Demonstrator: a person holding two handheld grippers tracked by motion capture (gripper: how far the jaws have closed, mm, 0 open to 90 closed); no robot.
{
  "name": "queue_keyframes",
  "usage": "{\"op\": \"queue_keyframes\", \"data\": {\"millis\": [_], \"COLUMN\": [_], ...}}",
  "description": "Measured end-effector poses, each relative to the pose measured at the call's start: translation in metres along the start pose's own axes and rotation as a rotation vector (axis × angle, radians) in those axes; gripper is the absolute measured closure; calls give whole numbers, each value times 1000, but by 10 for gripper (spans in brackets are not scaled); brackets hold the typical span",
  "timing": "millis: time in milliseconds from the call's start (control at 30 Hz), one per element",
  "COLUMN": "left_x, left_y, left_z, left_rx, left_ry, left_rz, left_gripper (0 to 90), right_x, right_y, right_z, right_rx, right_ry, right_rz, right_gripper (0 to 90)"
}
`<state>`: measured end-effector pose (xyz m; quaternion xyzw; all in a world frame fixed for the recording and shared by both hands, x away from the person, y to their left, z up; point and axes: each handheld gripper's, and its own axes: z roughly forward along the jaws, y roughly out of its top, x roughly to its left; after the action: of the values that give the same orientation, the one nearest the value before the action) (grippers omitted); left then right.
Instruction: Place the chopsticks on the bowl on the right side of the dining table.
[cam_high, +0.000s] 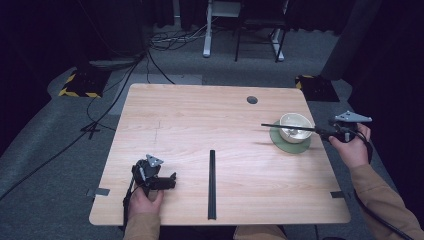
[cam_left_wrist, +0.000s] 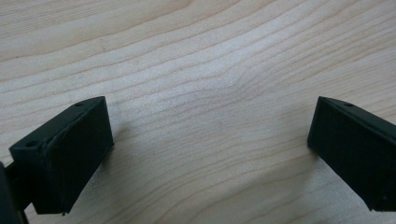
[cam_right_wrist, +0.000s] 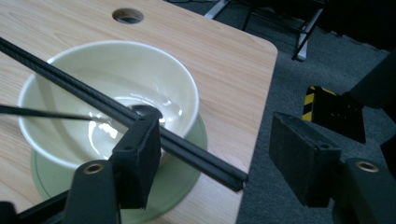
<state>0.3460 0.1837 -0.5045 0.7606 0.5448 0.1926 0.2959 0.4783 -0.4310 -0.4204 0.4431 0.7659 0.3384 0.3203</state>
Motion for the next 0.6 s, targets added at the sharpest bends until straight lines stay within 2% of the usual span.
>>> {"op": "queue_keyframes", "data": {"millis": [233,433,600], "left_x": [0,0,0], "left_y": [0,0,0], "left_z": [0,0,0], "left_rx": [0,0,0], "left_ry": [0,0,0], "left_rz": [0,1,1], "left_gripper": [3,3,3], "right_x": [-8,-13,-13], "right_y": [-11,-12,-11], "right_z": [7,13,1], "right_rx": [22,22,0], "right_ry": [-49,-58,-42], "right_rz": [8,19,27], "right_gripper": [313,313,307]}}
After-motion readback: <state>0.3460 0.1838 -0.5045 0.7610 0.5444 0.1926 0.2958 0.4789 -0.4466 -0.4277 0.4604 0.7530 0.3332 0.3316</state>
